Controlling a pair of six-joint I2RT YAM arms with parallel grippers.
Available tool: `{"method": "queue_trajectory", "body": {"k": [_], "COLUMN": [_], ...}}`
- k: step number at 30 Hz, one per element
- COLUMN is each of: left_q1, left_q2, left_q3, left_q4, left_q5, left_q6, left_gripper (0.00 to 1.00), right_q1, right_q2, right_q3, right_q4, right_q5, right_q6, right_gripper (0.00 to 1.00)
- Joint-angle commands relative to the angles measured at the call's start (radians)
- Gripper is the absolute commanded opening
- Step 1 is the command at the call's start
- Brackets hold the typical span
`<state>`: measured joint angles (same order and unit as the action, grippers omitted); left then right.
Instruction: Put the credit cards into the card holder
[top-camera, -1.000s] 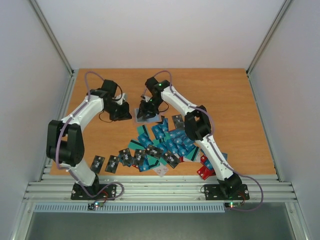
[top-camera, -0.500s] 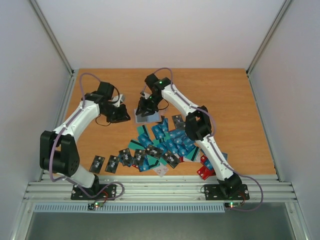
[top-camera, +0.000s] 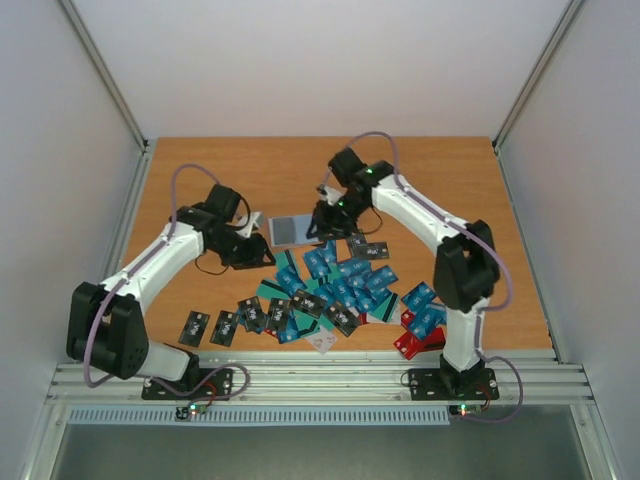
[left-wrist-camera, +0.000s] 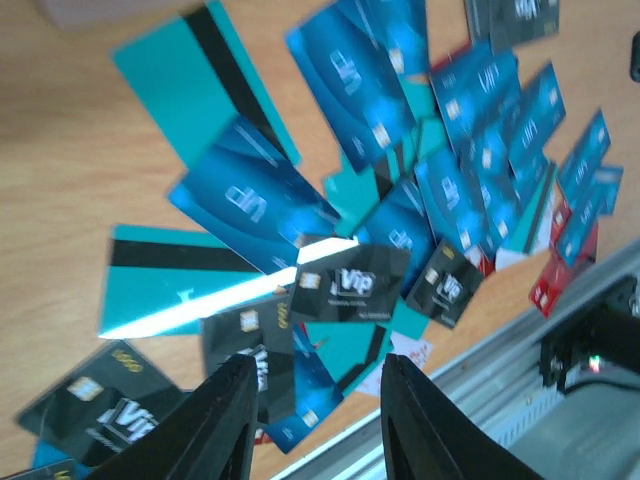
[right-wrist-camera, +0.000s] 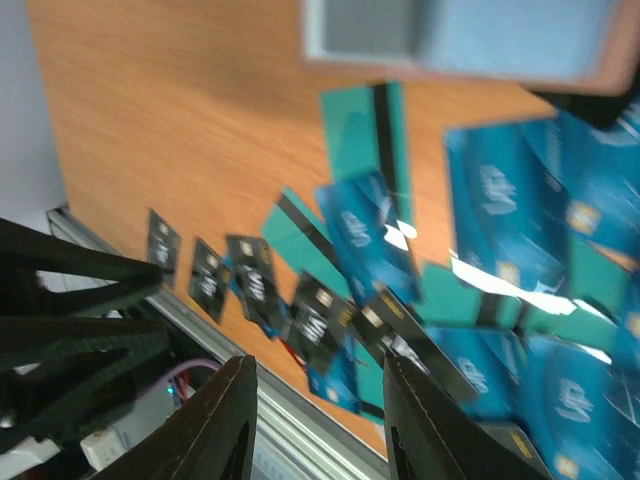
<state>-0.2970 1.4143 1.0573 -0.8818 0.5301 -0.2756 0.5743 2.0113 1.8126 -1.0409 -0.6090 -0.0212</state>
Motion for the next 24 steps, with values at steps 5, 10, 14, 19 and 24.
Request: {"method": "queue_trajectory", "body": {"k": [5,10,14,19,24], "left_q1": [-0.174,-0.259,-0.314,-0.372,-0.42], "left_q2": [0.072,0.216,0.333,0.498,0.673], "left_q3": [-0.011,0.098,0.232,0.433,0.607], "left_q4": [0.126,0.133,0.099,0.04,0.019], "left_q5": [0.062,0.071,0.067,0.014,0.035], "left_q6": [-0.006,-0.005,-0.001,-0.001,-0.022], "left_gripper": [0.37,0.37,0.37,0.39,0.38], "right_q1": [-0.122,-0.229,-0.335,-0.427,-0.476], "right_q2": [-0.348,-0.5,-0.54,-0.506,-0.478], "right_q3": [-0.574,-0.766,-0.825,-0.851,-0.891], "right_q4": [0.165,0.178,0.177,0.207,0.25], "right_q5": [0.09,0.125,0.129,0.105,0.085], "right_q6": [0.112,0.162,0.163,0.161,0.2], "right_gripper": [0.37,0.4,0.44,0.46,0.47]}}
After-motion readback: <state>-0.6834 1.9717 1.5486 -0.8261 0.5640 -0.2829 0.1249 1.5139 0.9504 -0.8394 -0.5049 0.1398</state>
